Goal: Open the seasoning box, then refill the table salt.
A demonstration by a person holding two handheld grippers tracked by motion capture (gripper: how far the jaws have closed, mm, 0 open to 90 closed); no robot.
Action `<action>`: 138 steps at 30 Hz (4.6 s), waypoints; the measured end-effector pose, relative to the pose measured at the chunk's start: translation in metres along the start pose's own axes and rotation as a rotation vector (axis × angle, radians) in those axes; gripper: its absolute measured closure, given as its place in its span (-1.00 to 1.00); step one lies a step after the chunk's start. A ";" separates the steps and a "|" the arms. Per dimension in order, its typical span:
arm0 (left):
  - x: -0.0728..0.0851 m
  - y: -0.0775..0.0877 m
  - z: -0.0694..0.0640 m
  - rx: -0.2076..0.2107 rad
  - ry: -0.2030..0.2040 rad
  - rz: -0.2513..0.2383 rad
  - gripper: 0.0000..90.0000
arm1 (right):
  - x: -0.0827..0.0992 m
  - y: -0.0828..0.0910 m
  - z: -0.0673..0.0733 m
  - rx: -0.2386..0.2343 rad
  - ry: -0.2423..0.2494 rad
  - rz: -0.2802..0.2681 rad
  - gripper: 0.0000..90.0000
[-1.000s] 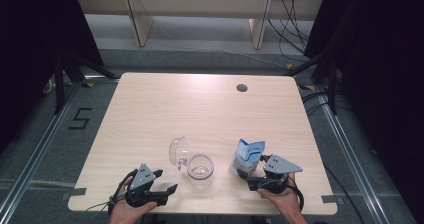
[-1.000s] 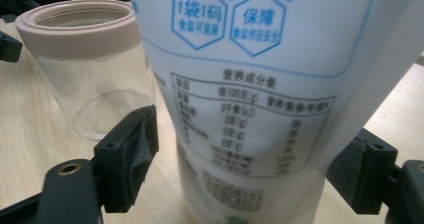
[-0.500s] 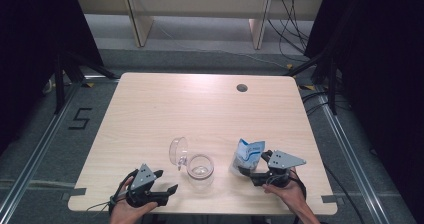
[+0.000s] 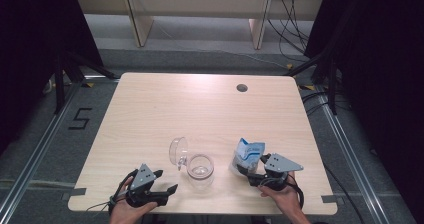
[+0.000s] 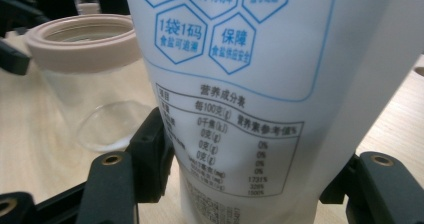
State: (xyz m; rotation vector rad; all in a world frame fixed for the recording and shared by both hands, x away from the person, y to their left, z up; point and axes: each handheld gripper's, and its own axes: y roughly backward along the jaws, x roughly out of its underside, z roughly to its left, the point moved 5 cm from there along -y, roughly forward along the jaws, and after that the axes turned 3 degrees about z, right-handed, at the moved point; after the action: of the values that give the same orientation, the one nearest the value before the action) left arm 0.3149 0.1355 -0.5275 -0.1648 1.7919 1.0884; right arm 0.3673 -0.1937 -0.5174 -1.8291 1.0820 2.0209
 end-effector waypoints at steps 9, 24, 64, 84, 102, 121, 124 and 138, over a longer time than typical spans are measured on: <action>0.000 0.000 0.000 0.000 0.001 0.000 -0.39 | -0.001 -0.002 0.016 0.134 -0.102 0.031 -0.12; 0.000 0.000 -0.001 0.000 0.019 -0.003 -0.39 | -0.001 -0.005 0.019 0.137 -0.113 0.022 -0.17; 0.000 0.000 -0.001 0.004 0.007 -0.006 -0.39 | 0.001 -0.009 0.001 0.013 0.009 -0.015 -0.66; -0.002 -0.001 -0.002 0.006 0.002 -0.001 -0.40 | 0.005 -0.017 -0.004 0.009 0.010 -0.015 -0.63; -0.002 -0.002 -0.002 0.009 0.000 0.000 -0.40 | 0.007 -0.020 -0.003 -0.002 -0.002 -0.008 -0.57; -0.002 -0.003 -0.002 0.009 0.000 -0.001 -0.41 | 0.006 -0.021 -0.006 0.008 0.012 -0.008 -0.48; -0.002 -0.003 -0.001 0.008 -0.019 0.015 -0.41 | 0.007 -0.021 -0.005 -0.002 0.024 0.002 -0.44; -0.001 -0.002 -0.004 0.012 0.014 -0.002 -0.41 | 0.005 -0.027 -0.001 -0.021 0.057 -0.005 -0.18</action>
State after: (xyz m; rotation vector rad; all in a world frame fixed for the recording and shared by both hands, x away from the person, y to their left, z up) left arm 0.3137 0.1312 -0.5280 -0.1678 1.8096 1.0775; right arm 0.3831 -0.1771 -0.5316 -1.9091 1.0745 1.9954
